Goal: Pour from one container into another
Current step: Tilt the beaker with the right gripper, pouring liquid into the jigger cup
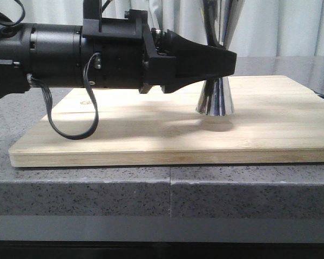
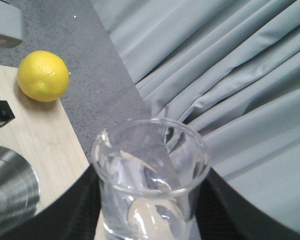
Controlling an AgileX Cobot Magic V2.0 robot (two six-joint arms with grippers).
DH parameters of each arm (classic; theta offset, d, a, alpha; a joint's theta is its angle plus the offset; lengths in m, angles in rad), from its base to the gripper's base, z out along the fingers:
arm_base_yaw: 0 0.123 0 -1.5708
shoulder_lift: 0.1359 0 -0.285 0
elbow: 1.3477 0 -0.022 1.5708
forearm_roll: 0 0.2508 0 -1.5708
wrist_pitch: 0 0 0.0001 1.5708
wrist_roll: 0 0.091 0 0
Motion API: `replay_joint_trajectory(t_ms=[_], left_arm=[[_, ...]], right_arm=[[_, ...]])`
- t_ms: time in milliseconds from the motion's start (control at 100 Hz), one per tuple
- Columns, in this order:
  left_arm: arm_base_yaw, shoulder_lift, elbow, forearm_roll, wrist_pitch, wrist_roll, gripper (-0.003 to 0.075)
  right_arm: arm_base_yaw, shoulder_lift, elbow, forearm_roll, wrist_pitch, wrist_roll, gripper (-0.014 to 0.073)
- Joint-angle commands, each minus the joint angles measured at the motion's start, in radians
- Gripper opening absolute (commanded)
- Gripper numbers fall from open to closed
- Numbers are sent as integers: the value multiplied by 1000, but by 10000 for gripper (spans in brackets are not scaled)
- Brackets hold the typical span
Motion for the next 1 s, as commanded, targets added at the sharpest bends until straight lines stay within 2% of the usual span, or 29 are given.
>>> replay_joint_trajectory(t_ms=[0,990], left_arm=[[2,-57,-26,-44,-73,-10,-21],[2,-57,-38,-47,-62,-10,-21]], right_arm=[[1,-23,-38,-21,-70,-7,150],[1,-23,-38,-166,-70,-7,150]])
